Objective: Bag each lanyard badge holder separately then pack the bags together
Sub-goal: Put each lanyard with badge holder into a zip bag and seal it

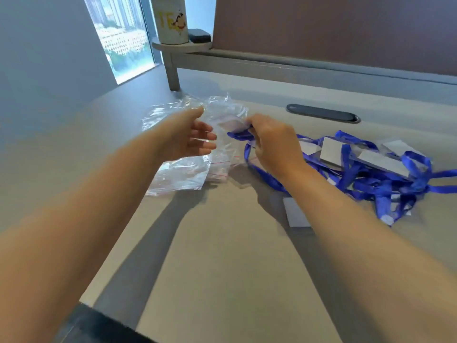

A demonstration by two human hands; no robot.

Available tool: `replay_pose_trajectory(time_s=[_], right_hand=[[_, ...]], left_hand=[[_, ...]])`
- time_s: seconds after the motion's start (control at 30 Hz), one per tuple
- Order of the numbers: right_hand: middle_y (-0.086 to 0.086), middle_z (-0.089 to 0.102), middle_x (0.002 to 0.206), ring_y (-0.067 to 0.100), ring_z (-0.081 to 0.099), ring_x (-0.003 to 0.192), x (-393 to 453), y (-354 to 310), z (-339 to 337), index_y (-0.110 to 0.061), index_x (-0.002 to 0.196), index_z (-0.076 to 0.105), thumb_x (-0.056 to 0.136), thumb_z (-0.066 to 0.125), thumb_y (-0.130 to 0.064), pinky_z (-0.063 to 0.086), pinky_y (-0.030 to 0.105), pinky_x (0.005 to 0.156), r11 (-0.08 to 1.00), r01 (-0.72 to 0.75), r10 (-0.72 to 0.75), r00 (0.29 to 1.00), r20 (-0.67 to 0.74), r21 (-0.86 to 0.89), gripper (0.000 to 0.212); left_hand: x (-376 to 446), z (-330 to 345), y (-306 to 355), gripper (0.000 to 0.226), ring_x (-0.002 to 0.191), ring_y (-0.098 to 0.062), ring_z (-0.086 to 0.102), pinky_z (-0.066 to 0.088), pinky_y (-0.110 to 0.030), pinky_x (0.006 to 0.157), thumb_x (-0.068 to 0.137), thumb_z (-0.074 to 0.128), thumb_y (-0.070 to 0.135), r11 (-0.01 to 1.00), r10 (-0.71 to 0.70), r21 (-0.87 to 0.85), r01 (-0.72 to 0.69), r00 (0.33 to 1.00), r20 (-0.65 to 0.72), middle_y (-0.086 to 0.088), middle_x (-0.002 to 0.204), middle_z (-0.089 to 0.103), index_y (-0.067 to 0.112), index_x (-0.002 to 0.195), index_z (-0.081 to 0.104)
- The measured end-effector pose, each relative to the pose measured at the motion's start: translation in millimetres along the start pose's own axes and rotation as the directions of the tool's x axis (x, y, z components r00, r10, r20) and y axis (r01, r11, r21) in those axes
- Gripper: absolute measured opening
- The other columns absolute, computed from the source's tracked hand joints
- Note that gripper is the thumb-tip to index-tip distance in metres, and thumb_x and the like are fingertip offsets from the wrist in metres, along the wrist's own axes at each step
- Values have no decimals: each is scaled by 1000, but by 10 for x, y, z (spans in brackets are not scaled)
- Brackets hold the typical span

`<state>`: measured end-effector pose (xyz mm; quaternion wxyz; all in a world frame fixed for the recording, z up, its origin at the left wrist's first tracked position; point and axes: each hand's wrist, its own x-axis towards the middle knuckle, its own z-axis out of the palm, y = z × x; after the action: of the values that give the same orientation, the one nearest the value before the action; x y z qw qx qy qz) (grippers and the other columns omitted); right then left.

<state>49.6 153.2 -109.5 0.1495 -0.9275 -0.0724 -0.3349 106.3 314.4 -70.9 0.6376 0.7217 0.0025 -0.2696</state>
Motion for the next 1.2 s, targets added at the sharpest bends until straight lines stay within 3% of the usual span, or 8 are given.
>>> replay_pose_trajectory(time_s=[0.13, 0.27, 0.4, 0.73, 0.9, 1.0, 1.13, 1.2], right_hand=[[24, 67, 96, 44, 62, 81, -227, -313, -49, 3, 101, 60, 85, 45, 7, 51, 48, 69, 995, -97, 98, 995, -10, 36, 23], [22, 65, 106, 40, 59, 94, -325, -574, -66, 2, 107, 58, 90, 42, 2, 47, 51, 81, 970, -215, 215, 976, 18, 115, 23], [21, 66, 103, 35, 58, 95, -252, -739, -87, 3, 104, 59, 91, 42, 3, 46, 45, 83, 933, -269, 280, 960, -14, 241, 22], [17, 64, 109, 12, 50, 89, -89, -570, 143, 1, 108, 58, 94, 42, -3, 36, 11, 67, 905, -288, 300, 954, 9, 314, 22], [10, 62, 99, 14, 49, 85, -79, -578, 207, 1, 104, 59, 93, 42, -1, 32, 11, 67, 892, -304, 314, 949, 23, 336, 20], [15, 64, 105, 11, 49, 87, -107, -581, 192, 1, 105, 58, 93, 42, -2, 39, 19, 73, 888, -318, 325, 945, 35, 334, 21], [16, 63, 113, 18, 54, 95, -129, -611, 120, 1, 109, 56, 94, 41, -3, 45, 28, 83, 872, -337, 345, 938, 44, 356, 22], [16, 63, 113, 17, 54, 95, -140, -640, 77, 0, 110, 56, 94, 41, -4, 45, 27, 83, 869, -335, 349, 937, 29, 363, 22]], left_hand=[[-468, -531, -318, 20, 72, -22, 58, 50, -27, 64, 93, 49, 19, 903, 275, 388, -184, 941, -195, -10, 87, 61, 11, 76, 55], [-648, -939, -580, 29, 106, -25, 55, 37, -27, 82, 90, 55, 24, 591, 415, 803, -80, 883, -218, -10, 121, 61, 8, 113, 59], [-573, -1015, -584, 42, 126, -24, 47, 34, -29, 100, 87, 58, 32, 507, 392, 856, -107, 912, -118, -5, 137, 52, 15, 125, 54], [9, -980, -658, 64, 124, -25, 45, 35, -31, 103, 73, 74, 29, 301, 175, 952, -64, 984, 10, -5, 138, 47, 16, 130, 48], [45, -947, -769, 39, 116, -23, 53, 42, -31, 92, 84, 59, 42, 86, 383, 995, -40, 924, 4, -1, 126, 57, 28, 120, 56], [-2, -915, -759, 36, 114, -23, 55, 42, -29, 92, 89, 54, 37, 145, 427, 988, -59, 904, -9, -2, 125, 60, 24, 122, 58], [-102, -926, -686, 44, 117, -23, 55, 39, -30, 98, 86, 58, 36, 476, 444, 864, -164, 893, -75, -5, 127, 61, 15, 124, 56], [-200, -952, -643, 44, 118, -23, 54, 38, -30, 100, 84, 60, 35, 545, 450, 814, -199, 889, -84, -7, 127, 60, 13, 122, 57]])
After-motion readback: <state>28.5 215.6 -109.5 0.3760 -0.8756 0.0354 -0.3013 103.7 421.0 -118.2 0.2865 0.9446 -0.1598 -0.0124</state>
